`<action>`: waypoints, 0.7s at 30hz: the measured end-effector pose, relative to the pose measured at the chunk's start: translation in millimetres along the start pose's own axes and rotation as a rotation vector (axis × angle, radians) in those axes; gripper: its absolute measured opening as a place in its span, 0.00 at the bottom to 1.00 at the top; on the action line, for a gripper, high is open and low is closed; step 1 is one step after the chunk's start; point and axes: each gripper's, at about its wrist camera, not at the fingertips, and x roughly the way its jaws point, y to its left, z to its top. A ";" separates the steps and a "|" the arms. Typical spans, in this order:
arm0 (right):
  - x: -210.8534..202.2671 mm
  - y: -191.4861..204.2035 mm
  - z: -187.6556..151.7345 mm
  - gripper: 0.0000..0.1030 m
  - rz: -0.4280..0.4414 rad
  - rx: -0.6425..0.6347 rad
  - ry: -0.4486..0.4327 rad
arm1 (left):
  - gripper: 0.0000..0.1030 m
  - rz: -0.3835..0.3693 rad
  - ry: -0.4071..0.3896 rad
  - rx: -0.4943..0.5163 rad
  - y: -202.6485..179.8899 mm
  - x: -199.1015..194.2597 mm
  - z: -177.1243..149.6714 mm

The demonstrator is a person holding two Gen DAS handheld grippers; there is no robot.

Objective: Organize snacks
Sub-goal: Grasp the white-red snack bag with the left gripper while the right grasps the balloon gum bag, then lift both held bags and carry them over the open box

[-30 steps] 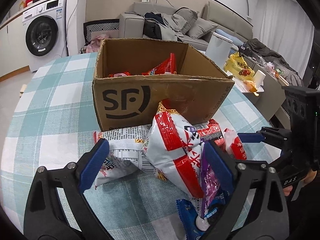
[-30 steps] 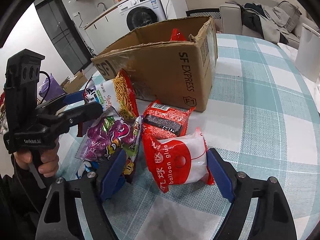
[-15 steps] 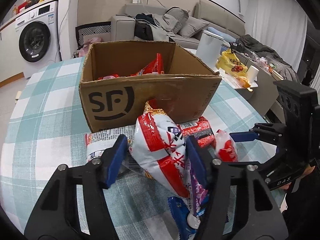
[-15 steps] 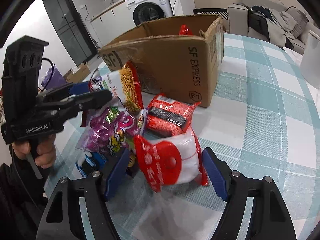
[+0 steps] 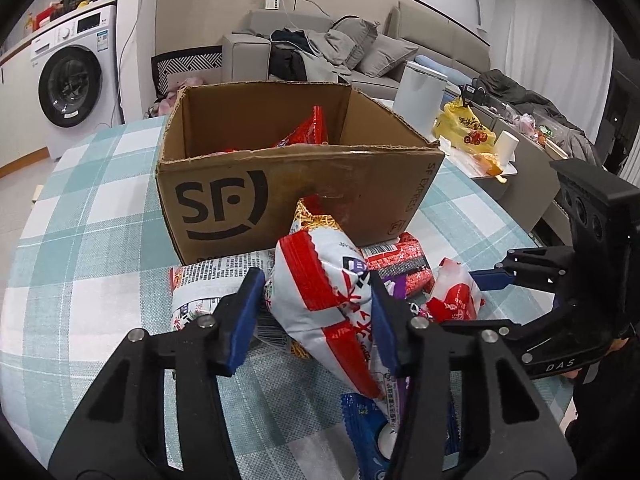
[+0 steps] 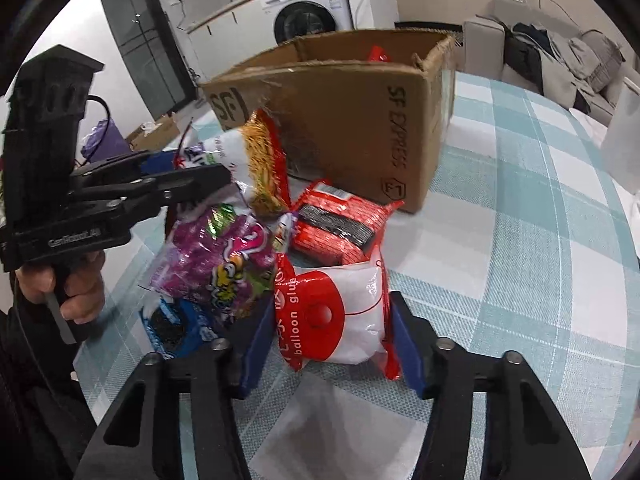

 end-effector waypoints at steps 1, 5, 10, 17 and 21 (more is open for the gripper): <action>-2.5 1.1 0.5 0.52 0.001 -0.005 -0.012 | 0.44 -0.004 0.000 -0.005 1.8 -0.5 0.2; -9.0 0.7 1.9 0.51 0.000 0.001 -0.040 | 0.43 -0.010 -0.013 -0.011 4.3 -3.6 0.9; -17.8 0.7 3.6 0.50 0.011 0.008 -0.078 | 0.36 -0.018 -0.042 0.005 2.2 -13.4 3.7; -26.8 3.2 6.7 0.50 0.027 0.012 -0.114 | 0.36 -0.024 -0.070 0.007 1.5 -25.2 7.7; -30.5 2.1 9.1 0.50 0.028 0.024 -0.134 | 0.36 -0.026 -0.080 0.008 0.7 -31.1 9.2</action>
